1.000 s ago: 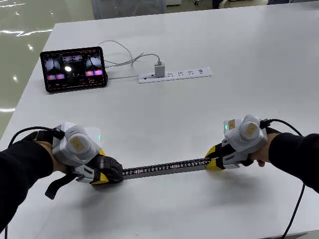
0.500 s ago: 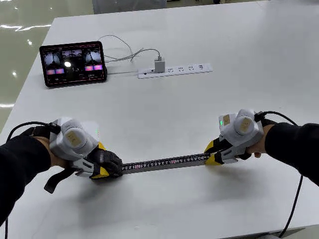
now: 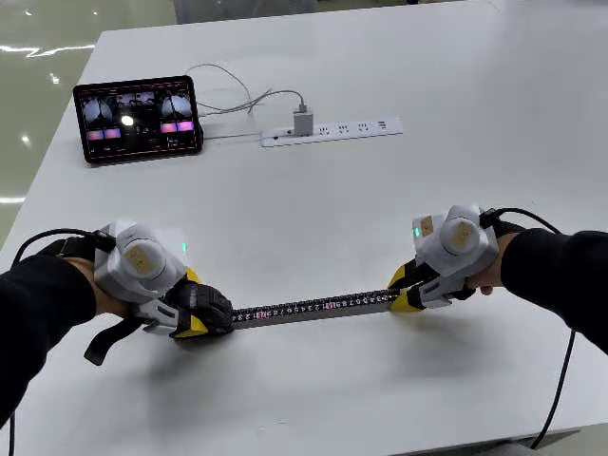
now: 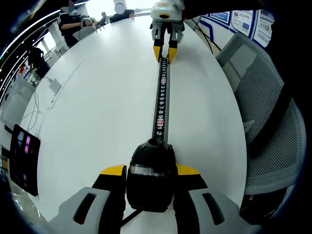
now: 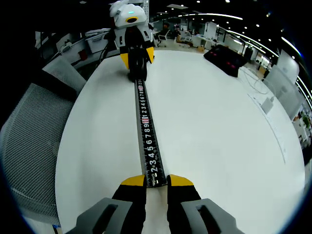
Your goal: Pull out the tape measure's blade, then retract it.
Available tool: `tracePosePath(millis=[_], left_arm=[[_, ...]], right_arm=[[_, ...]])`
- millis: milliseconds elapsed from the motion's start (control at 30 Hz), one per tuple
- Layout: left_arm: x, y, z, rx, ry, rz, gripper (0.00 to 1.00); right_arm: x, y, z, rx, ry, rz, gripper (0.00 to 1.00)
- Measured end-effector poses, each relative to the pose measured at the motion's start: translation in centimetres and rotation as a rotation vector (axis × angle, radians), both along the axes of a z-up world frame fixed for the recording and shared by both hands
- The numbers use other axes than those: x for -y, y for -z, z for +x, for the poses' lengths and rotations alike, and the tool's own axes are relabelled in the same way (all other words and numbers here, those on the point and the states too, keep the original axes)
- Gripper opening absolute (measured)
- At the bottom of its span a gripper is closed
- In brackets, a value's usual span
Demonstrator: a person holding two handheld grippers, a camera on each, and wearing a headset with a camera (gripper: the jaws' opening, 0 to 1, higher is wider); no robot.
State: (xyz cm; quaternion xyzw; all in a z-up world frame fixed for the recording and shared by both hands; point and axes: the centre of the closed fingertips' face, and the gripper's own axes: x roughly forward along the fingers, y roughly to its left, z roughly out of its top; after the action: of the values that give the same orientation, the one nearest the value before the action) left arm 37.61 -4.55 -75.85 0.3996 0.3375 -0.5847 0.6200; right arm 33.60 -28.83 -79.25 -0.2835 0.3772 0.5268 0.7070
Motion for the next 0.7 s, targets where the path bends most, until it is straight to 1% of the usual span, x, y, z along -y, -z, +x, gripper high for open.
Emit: tracePosePath(millis=[100, 300, 333, 400, 467, 500, 600, 633, 700], left_arm=[[0.0, -0.1, 0.0, -0.002, -0.001, -0.001, 0.32], [0.1, -0.6, -0.3, -0.020, 0.000, -0.016, 0.33], [0.2, -0.8, -0.3, -0.024, -0.004, -0.026, 0.33], [0.3, -0.9, -0.3, -0.022, -0.007, -0.024, 0.35], [0.4, -1.0, -0.3, -0.024, -0.007, -0.023, 0.38], [0.4, -1.0, -0.3, -0.031, -0.013, -0.026, 0.41], [0.9, -1.4, -0.6, -0.074, -0.054, -0.062, 0.50], [1.0, -1.6, -0.6, -0.082, -0.067, -0.070, 0.52], [1.0, -1.7, -0.5, -0.088, -0.078, -0.074, 0.56]], right_arm=[[0.0, 0.0, 0.0, 0.002, -0.005, -0.006, 0.12], [0.0, -0.2, 0.0, 0.001, -0.007, -0.011, 0.13], [0.0, -0.4, -0.1, -0.002, -0.005, -0.008, 0.14], [0.0, -0.5, 0.0, -0.002, -0.004, -0.012, 0.17], [0.0, -0.8, -0.2, -0.006, -0.005, -0.013, 0.19], [0.0, -0.9, -0.2, -0.009, -0.002, -0.014, 0.20], [0.1, -1.0, -0.1, -0.006, 0.003, -0.014, 0.22], [0.1, -1.1, -0.1, -0.005, 0.007, -0.014, 0.23], [0.2, -1.0, 0.0, -0.004, 0.015, -0.015, 0.25]])
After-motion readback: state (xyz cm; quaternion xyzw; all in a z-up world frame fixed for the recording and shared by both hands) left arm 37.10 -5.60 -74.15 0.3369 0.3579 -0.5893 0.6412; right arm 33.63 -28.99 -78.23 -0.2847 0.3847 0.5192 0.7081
